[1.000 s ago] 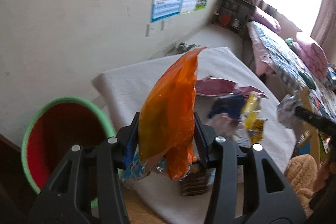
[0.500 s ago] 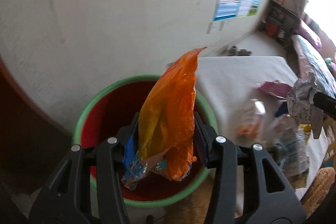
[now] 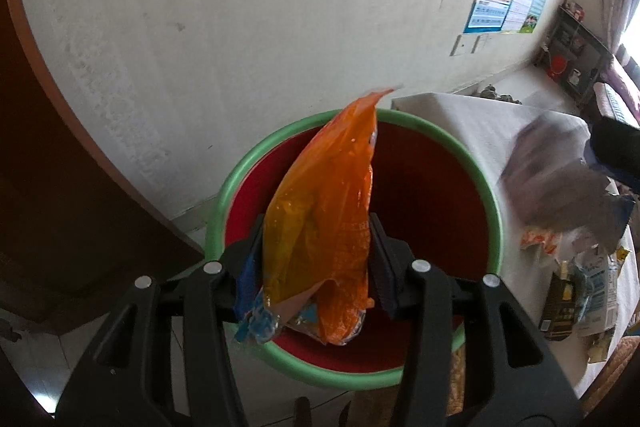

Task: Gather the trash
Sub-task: 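Carry both items over the green-rimmed red bucket and open both grippers to drop them, then grasp the white snack box with the left gripper while the right grasps yellow wrapper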

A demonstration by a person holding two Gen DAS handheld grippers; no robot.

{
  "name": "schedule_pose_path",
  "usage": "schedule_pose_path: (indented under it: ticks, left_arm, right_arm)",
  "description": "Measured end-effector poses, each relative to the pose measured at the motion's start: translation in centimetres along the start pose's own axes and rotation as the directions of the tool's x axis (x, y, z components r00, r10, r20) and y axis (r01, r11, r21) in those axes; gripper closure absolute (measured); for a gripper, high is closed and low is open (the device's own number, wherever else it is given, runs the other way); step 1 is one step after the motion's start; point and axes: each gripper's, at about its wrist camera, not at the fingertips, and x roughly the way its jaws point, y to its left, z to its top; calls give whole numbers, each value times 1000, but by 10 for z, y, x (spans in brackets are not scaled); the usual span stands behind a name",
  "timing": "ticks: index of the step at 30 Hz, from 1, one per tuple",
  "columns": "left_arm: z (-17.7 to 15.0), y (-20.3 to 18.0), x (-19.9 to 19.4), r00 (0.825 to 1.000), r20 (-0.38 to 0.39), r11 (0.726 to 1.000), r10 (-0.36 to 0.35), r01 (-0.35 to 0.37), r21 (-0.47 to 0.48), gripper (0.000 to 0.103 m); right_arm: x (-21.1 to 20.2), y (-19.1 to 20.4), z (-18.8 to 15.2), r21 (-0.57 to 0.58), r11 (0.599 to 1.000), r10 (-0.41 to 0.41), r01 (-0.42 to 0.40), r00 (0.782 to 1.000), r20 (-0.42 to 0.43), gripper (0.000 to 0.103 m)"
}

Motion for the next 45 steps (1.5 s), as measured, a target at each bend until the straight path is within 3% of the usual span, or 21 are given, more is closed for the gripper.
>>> schedule_pose_path:
  ticks: [1,2,3,4,10,16,23,26,29,31,35,45]
  left_arm:
    - [-1,2,0,1000,2,1000,15,-15,-9,51]
    - [-1,3,1,1000,2,1000,20,-20,-14,48]
    - [-2,3,1,1000,1,1000,19,-19,-16,39]
    - [-3,3,0,1000,6,1000,16,-16,-18,36]
    - [-3,-3,-1,1000,12,1000,7,-7,-7,36]
    - [-4,-16,-3,1000,11,1000,-14,14,14,35]
    - [-5,-37,-9,999,11,997,-43,42,63,35]
    - [-5,-51,-12,998,14,994,-54,52,98,35]
    - [-5,-66,-16,998,18,989,-62,59,134,35]
    - [-6,-77,-18,998,18,985,-68,64,160,35]
    - [-8,-100,-22,996,7,975,-90,87,206,35]
    - [-19,-163,-27,988,-44,939,-149,155,307,34]
  right_arm:
    - [2,2,1,3,1000,11,-11,1000,2,52]
    - [1,3,1,6,1000,12,-12,1000,8,47]
    - [1,4,2,2,1000,12,-12,1000,17,47]
    - [-2,7,-1,-7,1000,8,-7,1000,20,47]
    - [-21,5,-6,-52,996,-68,70,996,53,47]
    - [-61,-36,-15,26,987,-163,161,981,102,47]
    - [-116,-105,-42,116,933,-354,340,925,141,47]
    - [-134,-142,-64,168,890,-444,423,889,116,47]
    - [-145,-170,-88,207,860,-490,467,868,75,53]
    - [-146,-188,-102,228,847,-500,481,866,30,67]
    - [-140,-212,-125,275,835,-488,476,872,-27,68]
    - [-110,-248,-150,263,822,-489,504,863,-127,68]
